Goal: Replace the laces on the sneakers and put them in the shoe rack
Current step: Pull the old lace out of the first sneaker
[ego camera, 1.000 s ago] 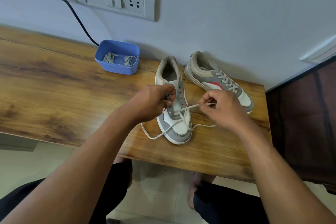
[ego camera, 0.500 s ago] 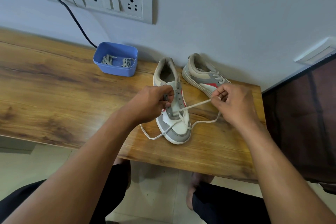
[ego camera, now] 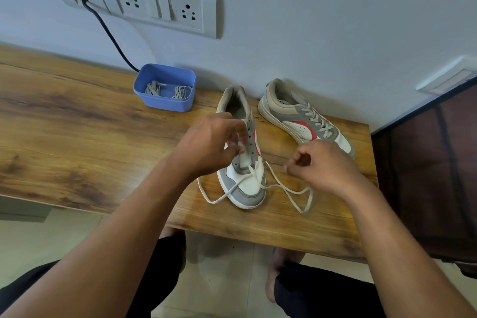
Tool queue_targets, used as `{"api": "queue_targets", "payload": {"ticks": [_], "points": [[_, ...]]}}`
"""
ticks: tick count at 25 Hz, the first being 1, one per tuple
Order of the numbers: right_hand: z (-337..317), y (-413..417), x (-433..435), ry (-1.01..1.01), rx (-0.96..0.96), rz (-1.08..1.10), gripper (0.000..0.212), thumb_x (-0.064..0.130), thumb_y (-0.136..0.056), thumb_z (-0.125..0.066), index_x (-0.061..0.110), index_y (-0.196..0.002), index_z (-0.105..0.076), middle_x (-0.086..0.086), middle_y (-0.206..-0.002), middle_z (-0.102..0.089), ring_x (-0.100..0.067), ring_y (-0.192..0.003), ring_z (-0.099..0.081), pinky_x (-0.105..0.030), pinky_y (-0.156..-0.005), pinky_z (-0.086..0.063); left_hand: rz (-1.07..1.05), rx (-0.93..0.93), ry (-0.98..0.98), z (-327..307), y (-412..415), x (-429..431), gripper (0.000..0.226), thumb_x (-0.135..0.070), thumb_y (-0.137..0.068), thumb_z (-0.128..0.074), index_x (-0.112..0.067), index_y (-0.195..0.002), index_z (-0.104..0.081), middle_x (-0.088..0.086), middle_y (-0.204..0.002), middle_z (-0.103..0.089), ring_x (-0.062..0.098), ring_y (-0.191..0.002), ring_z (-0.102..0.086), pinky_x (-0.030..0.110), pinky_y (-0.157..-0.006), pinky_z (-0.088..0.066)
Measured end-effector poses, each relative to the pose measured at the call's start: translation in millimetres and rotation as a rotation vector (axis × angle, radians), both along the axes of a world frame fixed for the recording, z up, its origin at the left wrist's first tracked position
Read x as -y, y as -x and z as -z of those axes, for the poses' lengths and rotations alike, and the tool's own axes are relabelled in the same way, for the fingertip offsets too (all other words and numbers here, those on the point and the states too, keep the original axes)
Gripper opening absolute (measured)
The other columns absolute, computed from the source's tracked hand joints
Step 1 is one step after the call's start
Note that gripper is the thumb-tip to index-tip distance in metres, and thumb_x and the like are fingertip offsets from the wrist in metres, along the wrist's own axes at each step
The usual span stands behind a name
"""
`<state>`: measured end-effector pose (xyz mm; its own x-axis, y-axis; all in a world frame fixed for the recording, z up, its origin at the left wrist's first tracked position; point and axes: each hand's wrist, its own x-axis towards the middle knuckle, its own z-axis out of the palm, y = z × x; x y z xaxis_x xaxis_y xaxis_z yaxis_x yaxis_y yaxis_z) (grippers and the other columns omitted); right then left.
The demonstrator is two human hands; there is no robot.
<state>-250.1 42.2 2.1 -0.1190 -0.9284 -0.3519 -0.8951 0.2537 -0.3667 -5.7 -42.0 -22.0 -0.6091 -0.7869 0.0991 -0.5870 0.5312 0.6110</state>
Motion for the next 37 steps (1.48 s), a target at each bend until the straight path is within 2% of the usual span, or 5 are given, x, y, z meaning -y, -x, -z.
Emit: {"api": "queue_targets", "payload": {"ticks": [4,11,18,21,37], "points": [[6,-34,11,0.081,0.295,0.146,0.033,0.051,-0.084,-0.082,0.021,-0.073,-0.073,0.002,-0.069,-0.073,-0.016,-0.066,-0.069,-0.037,-0.065,-0.056,0.067,-0.031,0.028,2,10,-4,0.028,-0.019,-0.081,-0.08,-0.033,-0.105,-0.076,-0.01,-0.093,-0.06,0.004,-0.076,-0.058,0.03,-0.064,-0.051],[20,-45,11,-0.011,0.374,0.171,0.018,0.025,-0.086,-0.08,0.012,-0.075,-0.074,-0.005,-0.069,-0.075,-0.026,-0.07,-0.076,-0.054,-0.074,-0.064,0.06,-0.055,0.004,17,13,2,0.022,-0.017,-0.081,-0.083,-0.031,-0.098,-0.082,-0.009,-0.088,-0.06,0.002,-0.072,-0.057,0.033,-0.064,-0.054],[14,-35,8,0.028,0.442,0.219,0.019,0.034,-0.079,-0.09,0.024,-0.086,-0.075,0.002,-0.078,-0.076,-0.01,-0.069,-0.07,-0.035,-0.068,-0.058,0.055,-0.051,-0.024,21,12,7,0.023,-0.018,-0.08,-0.085,-0.032,-0.098,-0.081,-0.013,-0.089,-0.059,-0.001,-0.072,-0.057,0.021,-0.064,-0.049],[19,-42,9,0.096,0.437,0.18,0.017,0.015,-0.079,-0.088,0.025,-0.079,-0.075,0.005,-0.071,-0.073,-0.002,-0.058,-0.065,-0.032,-0.061,-0.055,0.054,-0.054,-0.024,21,12,8,0.023,-0.018,-0.08,-0.085,-0.032,-0.098,-0.082,-0.013,-0.089,-0.059,-0.001,-0.071,-0.057,0.02,-0.063,-0.048],[20,-38,7,0.163,0.43,0.133,0.015,0.019,-0.081,-0.087,0.027,-0.09,-0.079,0.007,-0.079,-0.075,-0.002,-0.068,-0.069,-0.023,-0.063,-0.057,0.057,-0.041,-0.018,20,12,7,0.022,-0.019,-0.081,-0.084,-0.031,-0.1,-0.081,-0.012,-0.088,-0.059,-0.002,-0.07,-0.055,0.013,-0.064,-0.041]]}}
